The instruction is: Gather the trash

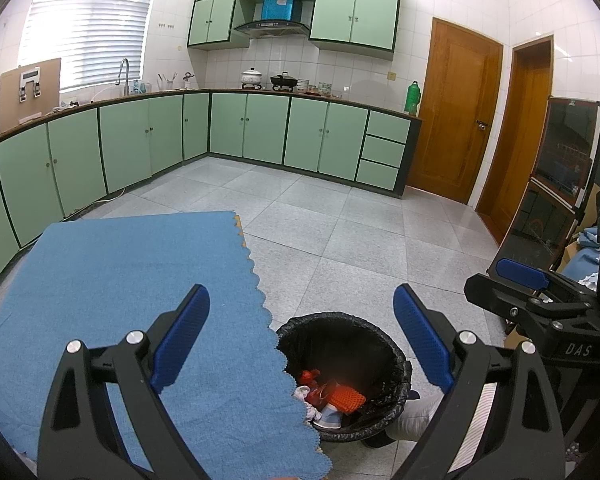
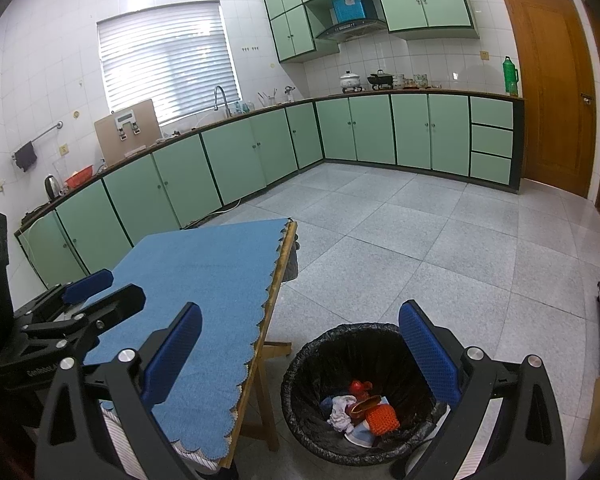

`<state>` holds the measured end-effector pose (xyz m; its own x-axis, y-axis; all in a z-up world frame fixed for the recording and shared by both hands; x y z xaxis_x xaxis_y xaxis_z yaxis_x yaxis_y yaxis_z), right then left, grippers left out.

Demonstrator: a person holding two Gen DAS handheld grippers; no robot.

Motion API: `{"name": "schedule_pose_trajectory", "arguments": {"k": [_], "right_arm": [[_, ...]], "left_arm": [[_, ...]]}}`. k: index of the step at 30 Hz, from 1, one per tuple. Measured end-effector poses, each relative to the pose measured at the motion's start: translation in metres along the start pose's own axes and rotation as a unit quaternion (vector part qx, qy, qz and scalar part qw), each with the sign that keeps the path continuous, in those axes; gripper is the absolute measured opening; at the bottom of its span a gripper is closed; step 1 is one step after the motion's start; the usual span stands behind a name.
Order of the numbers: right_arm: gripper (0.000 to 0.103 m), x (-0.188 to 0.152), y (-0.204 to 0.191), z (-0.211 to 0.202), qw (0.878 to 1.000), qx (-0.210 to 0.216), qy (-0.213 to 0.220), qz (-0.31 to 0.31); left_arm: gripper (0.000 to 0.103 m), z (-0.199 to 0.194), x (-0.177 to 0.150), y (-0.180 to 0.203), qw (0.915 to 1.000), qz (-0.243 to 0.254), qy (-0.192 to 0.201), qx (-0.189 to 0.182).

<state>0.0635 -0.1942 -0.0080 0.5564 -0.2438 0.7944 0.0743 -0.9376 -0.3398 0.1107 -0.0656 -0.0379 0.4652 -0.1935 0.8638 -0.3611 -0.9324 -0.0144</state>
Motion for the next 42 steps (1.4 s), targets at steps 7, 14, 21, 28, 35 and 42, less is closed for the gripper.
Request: {"name": "schedule_pose_trajectory", "arguments": {"k": [7, 14, 21, 28, 35, 42], "right_arm": [[0.097, 0.0001, -0.0001, 0.0002, 1.000, 0.000, 0.000, 0.000], [0.097, -0.0003, 0.0003, 0.0000, 1.000, 0.000, 0.000, 0.000], [0.097, -0.0005, 0.0003, 0.0001, 1.000, 0.000, -0.001, 0.000], [0.097, -0.0004, 0.0004, 0.0000, 1.000, 0.000, 0.000, 0.000], [0.097, -0.0002, -0.0001, 0.0002, 1.000, 0.000, 0.000, 0.000], [0.097, -0.0003, 0.0002, 0.0002, 1.000, 0.000, 0.000, 0.000]], "left_arm": [[0.090, -0.0009, 0.0002, -0.0001, 1.0000, -0.001, 0.000, 0.000], [0.090, -0.0014, -0.0001, -0.0010, 1.0000, 0.000, 0.000, 0.000], [0.090, -0.0012, -0.0003, -0.0012, 1.0000, -0.001, -0.001, 0.000], [0.090, -0.0018, -0.0004, -0.0028, 1.0000, -0.001, -0.001, 0.000], [0.090, -0.0020, 0.0000, -0.0023, 1.0000, -0.001, -0.001, 0.001], [0.090, -0.0020, -0.0003, -0.0024, 1.0000, 0.000, -0.001, 0.000]]}}
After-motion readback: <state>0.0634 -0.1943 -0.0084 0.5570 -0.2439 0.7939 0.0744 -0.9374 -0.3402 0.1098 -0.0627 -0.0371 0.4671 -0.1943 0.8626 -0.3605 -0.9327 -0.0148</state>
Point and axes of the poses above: each gripper's, at about its wrist camera, not at the fingertips, and z roughly the way its jaws point, y to its right, x to its top, the point moved 3 cm from there along z, roughly the way its jaws point, and after that the axes turned 9 degrees about z, right-handed, at the moved point
